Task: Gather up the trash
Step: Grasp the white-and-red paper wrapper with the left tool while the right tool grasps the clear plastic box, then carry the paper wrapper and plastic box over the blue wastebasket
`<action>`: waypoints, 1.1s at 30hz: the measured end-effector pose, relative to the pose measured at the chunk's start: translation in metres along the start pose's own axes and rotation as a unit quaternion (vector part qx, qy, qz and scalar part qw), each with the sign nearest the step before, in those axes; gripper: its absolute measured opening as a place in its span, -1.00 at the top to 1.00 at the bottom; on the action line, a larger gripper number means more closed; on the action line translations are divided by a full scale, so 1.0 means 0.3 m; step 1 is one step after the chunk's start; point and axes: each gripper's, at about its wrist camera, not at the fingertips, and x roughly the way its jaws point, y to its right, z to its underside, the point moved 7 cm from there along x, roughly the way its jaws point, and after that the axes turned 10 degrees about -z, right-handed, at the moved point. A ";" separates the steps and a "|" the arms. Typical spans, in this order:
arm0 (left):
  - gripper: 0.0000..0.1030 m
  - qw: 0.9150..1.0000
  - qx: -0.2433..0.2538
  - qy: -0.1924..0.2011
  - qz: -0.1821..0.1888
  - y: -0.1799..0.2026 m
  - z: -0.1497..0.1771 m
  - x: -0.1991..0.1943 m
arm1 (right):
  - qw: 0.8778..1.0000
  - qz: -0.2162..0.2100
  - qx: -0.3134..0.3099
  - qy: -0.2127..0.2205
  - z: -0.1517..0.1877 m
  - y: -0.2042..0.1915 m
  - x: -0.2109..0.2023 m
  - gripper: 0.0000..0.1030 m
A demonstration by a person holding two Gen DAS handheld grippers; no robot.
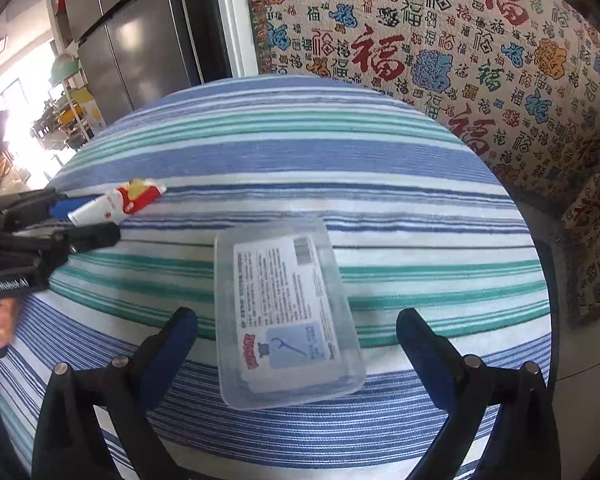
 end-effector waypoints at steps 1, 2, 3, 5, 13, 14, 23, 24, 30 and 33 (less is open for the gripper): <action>0.06 1.000 0.007 0.000 -0.003 0.002 0.001 0.003 | 1.000 -0.002 -0.002 0.002 -0.009 -0.004 -0.004 -0.97; 0.41 1.000 0.012 -0.001 -0.006 0.005 0.003 0.005 | 1.000 -0.003 -0.006 -0.004 -0.014 -0.009 0.000 -0.93; 0.76 1.000 0.017 -0.004 -0.007 0.006 0.006 0.010 | 1.000 -0.002 -0.009 -0.016 -0.013 -0.013 0.009 -0.80; 0.79 1.000 0.015 -0.002 -0.008 -0.003 0.007 0.008 | 0.999 -0.007 -0.003 -0.036 -0.010 -0.016 0.022 -0.24; 0.88 0.999 -0.025 0.024 0.023 -0.014 -0.022 -0.083 | 1.000 -0.004 0.027 0.011 -0.018 -0.017 -0.122 -0.24; 0.88 0.999 -0.025 0.027 0.030 -0.001 -0.022 -0.099 | 0.999 -0.005 0.034 0.018 -0.015 -0.010 -0.146 -0.24; 0.88 0.996 0.012 0.040 0.081 0.230 0.006 -0.237 | 0.994 0.011 0.100 0.042 0.091 0.147 -0.367 -0.24; 0.88 0.995 0.012 0.039 0.091 0.264 0.009 -0.253 | 0.993 0.013 0.108 0.045 0.106 0.165 -0.393 -0.24; 0.88 0.987 0.044 0.051 0.146 0.524 -0.012 -0.372 | 0.987 0.058 0.134 0.062 0.225 0.299 -0.583 -0.24; 0.88 0.981 0.063 0.055 0.177 0.683 -0.049 -0.417 | 0.982 0.075 0.155 0.075 0.278 0.383 -0.664 -0.24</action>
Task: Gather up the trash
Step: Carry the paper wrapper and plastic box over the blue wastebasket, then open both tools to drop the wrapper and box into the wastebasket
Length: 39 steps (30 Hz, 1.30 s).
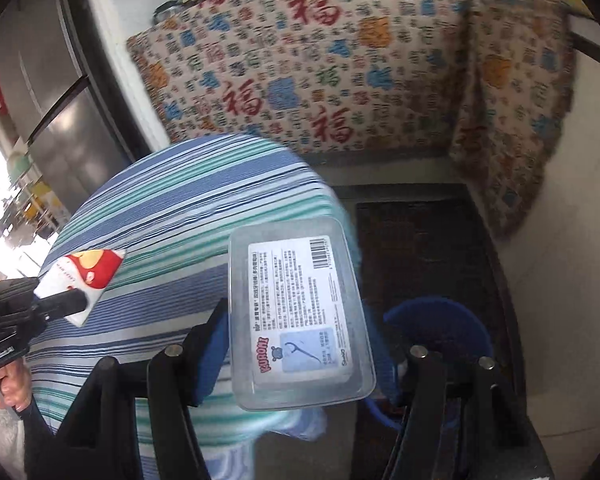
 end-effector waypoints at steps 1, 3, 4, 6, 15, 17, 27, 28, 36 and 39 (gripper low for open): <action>0.88 1.000 0.006 0.000 0.008 0.051 -0.020 0.013 | 1.000 0.008 0.010 0.006 0.008 0.048 -0.027 -0.24; 0.88 1.000 0.019 0.001 0.022 0.146 -0.052 0.043 | 0.999 0.021 0.024 0.016 0.020 0.124 -0.057 -0.24; 0.88 0.999 0.024 0.002 0.032 0.203 -0.071 0.065 | 0.999 0.030 0.031 0.021 0.032 0.166 -0.074 -0.24; 0.88 0.998 0.028 0.002 0.052 0.290 -0.096 0.110 | 0.997 0.049 0.046 0.028 0.056 0.249 -0.092 -0.24; 0.88 0.994 0.025 -0.027 0.099 0.505 -0.134 0.389 | 0.990 0.053 0.125 0.028 0.151 0.530 -0.101 -0.24; 0.88 0.994 0.028 -0.034 0.096 0.526 -0.131 0.444 | 0.988 0.053 0.141 0.029 0.158 0.582 -0.103 -0.24; 0.88 0.994 0.025 -0.047 0.094 0.589 -0.135 0.615 | 0.985 0.072 0.154 0.028 0.184 0.702 -0.085 -0.24; 0.88 0.994 0.023 -0.049 0.095 0.588 -0.135 0.628 | 0.986 0.074 0.150 0.023 0.187 0.706 -0.075 -0.24; 0.84 0.991 0.022 -0.066 0.113 0.617 -0.145 0.722 | 0.990 0.088 0.107 -0.017 0.250 0.726 0.027 -0.24; 0.44 0.991 0.019 -0.074 0.114 0.621 -0.142 0.762 | 0.992 0.078 0.102 -0.021 0.275 0.727 0.065 -0.28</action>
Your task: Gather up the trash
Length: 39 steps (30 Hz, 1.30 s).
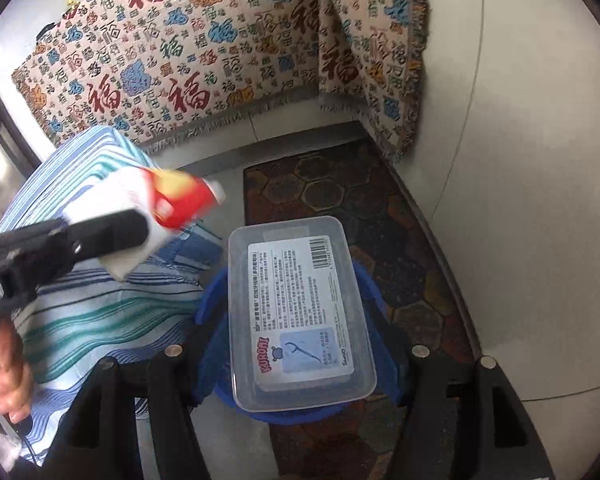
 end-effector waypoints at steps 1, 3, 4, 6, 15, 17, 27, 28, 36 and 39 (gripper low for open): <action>0.23 1.000 0.001 -0.001 0.000 0.004 0.000 0.009 | 1.000 0.005 -0.004 0.000 0.005 0.002 0.007 -0.49; -0.29 1.000 0.005 0.001 -0.012 0.004 -0.005 0.022 | 1.000 0.016 -0.009 0.010 0.002 0.009 -0.002 -0.61; -0.32 1.000 0.008 0.003 -0.017 0.005 -0.007 0.021 | 1.000 0.016 -0.007 0.016 -0.002 0.012 -0.013 -0.62; -0.43 1.000 0.011 0.006 -0.022 0.006 -0.009 0.004 | 0.999 0.023 0.001 0.031 -0.017 0.026 -0.046 -0.63; -0.99 0.993 0.032 0.044 -0.101 0.002 0.033 -0.282 | 0.992 0.061 0.004 0.113 -0.015 -0.094 -0.344 -0.78; -0.99 0.990 0.040 0.051 -0.122 0.007 0.062 -0.348 | 0.992 0.073 0.010 0.102 0.032 -0.132 -0.406 -0.85; -0.99 0.980 0.045 0.056 -0.185 0.096 0.216 -0.582 | 0.988 0.117 0.036 0.099 0.308 -0.265 -0.664 -0.99; -0.99 0.978 0.045 0.060 -0.196 0.098 0.217 -0.595 | 0.987 0.123 0.032 0.097 0.318 -0.273 -0.682 -0.99; -0.99 0.975 0.041 0.045 -0.215 0.118 0.230 -0.644 | 0.986 0.146 0.019 0.084 0.339 -0.307 -0.718 -0.99; -0.99 0.975 0.040 0.036 -0.217 0.119 0.231 -0.644 | 0.987 0.140 0.021 0.080 0.344 -0.311 -0.720 -0.99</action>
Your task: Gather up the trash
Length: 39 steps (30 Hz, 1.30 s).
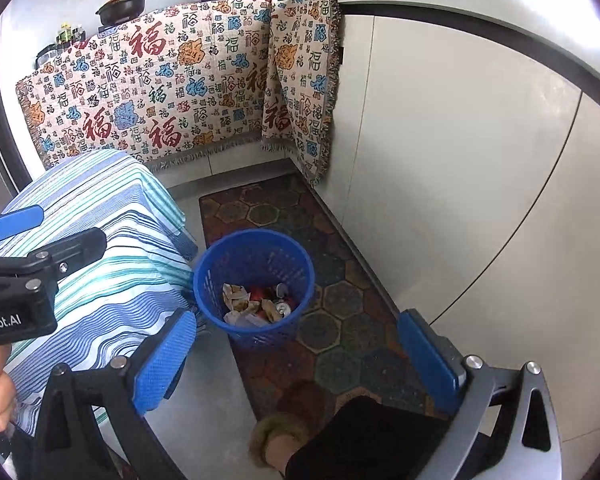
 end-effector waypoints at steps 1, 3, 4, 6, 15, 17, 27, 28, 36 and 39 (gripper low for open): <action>-0.99 1.000 -0.001 0.000 -0.001 -0.002 0.002 -0.003 | 1.000 -0.002 0.000 -0.001 0.001 -0.003 -0.003 -0.99; -0.99 1.000 -0.004 -0.001 -0.001 -0.007 0.004 -0.005 | 1.000 -0.002 0.000 -0.001 0.001 -0.005 -0.008 -0.99; -0.99 1.000 -0.005 -0.002 0.000 -0.006 0.004 -0.005 | 1.000 -0.004 0.000 -0.001 0.000 -0.006 -0.010 -0.99; -0.99 1.000 -0.006 -0.003 -0.001 -0.009 0.000 -0.006 | 1.000 -0.005 0.002 -0.002 -0.001 -0.008 -0.013 -0.99; -0.99 1.000 -0.002 -0.003 -0.014 -0.017 -0.003 0.009 | 1.000 -0.007 0.000 -0.003 -0.014 -0.021 -0.014 -0.99; -0.99 1.000 -0.002 -0.005 -0.015 -0.020 -0.002 0.015 | 1.000 -0.007 0.000 -0.005 -0.013 -0.025 -0.010 -0.99; -0.99 1.000 -0.003 -0.013 -0.012 -0.029 0.006 0.037 | 1.000 -0.007 -0.003 -0.013 -0.010 -0.031 0.012 -0.99; -0.99 1.000 -0.003 -0.013 -0.013 -0.029 0.007 0.038 | 1.000 -0.007 -0.003 -0.014 -0.008 -0.030 0.015 -0.99; -0.99 1.000 -0.002 -0.014 -0.012 -0.029 0.009 0.041 | 1.000 -0.003 -0.002 -0.017 -0.009 -0.023 0.020 -0.99; -0.99 1.000 -0.001 -0.015 -0.011 -0.029 0.012 0.044 | 1.000 -0.004 -0.002 -0.017 -0.009 -0.023 0.020 -0.99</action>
